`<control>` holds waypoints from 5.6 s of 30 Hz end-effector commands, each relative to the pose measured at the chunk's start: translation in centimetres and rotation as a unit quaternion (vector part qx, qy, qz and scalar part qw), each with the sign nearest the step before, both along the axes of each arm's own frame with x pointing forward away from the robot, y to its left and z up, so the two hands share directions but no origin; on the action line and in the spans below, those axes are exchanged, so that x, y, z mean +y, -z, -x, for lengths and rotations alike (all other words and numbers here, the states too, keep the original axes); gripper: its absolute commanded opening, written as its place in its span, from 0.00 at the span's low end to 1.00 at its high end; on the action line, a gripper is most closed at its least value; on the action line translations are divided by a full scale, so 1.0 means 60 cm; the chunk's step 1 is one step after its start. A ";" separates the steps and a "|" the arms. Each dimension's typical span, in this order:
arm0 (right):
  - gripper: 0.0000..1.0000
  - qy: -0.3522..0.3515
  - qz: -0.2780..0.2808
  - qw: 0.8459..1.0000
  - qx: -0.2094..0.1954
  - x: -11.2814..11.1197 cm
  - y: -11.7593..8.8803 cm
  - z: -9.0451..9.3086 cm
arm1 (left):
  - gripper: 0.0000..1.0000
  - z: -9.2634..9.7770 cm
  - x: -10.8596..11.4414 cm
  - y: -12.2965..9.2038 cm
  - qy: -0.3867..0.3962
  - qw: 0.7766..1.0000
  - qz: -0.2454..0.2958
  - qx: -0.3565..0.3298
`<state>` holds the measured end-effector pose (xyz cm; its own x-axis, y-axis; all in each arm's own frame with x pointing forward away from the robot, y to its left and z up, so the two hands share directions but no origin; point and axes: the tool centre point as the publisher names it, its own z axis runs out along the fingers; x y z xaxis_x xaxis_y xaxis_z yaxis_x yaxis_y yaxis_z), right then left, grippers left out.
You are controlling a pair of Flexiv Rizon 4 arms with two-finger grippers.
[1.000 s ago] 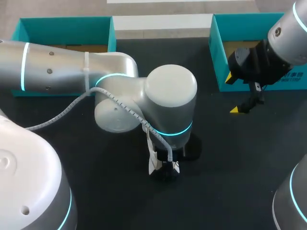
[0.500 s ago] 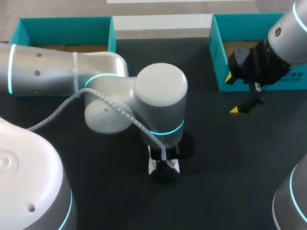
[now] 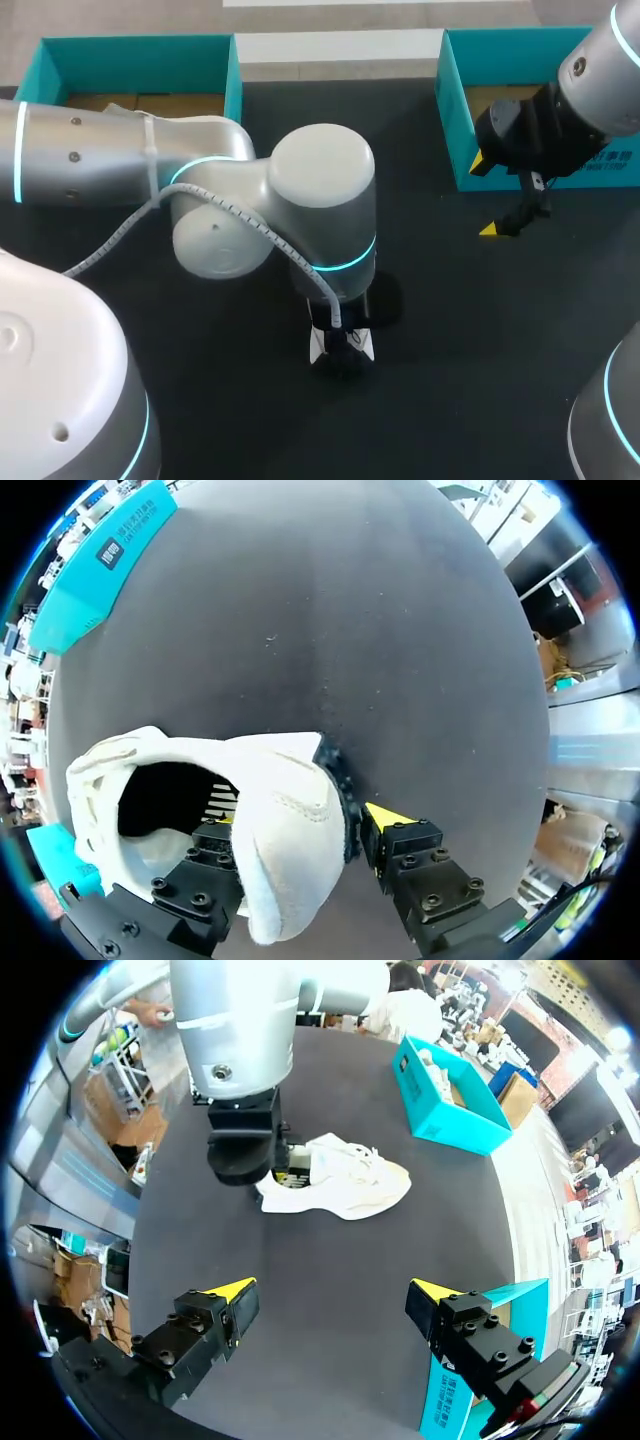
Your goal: Take the shoe out of the shoebox, open the shoe tongue, remove and reinsert the insole, then place the shoe into the shoebox
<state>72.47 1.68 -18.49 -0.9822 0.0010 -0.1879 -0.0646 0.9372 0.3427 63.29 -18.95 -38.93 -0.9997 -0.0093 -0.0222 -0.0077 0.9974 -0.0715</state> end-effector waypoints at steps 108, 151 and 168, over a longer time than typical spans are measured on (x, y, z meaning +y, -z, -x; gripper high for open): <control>1.00 0.000 0.001 1.000 0.001 0.002 0.002 -0.002 | 0.00 -0.451 0.574 -0.397 0.048 0.978 -0.058 0.196; 1.00 0.000 0.001 1.000 0.001 0.002 0.002 -0.002 | 0.00 -0.760 0.801 -0.369 0.082 0.988 -0.061 0.112; 1.00 0.000 0.001 1.000 0.001 0.002 0.002 -0.002 | 0.00 -0.752 0.799 -0.378 0.354 0.921 -0.077 0.144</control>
<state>72.47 1.68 -18.49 -0.9822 0.0010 -0.1879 -0.0646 0.9372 0.3427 108.16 28.64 -17.02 -0.9248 0.2918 0.2439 0.3026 0.9531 0.0069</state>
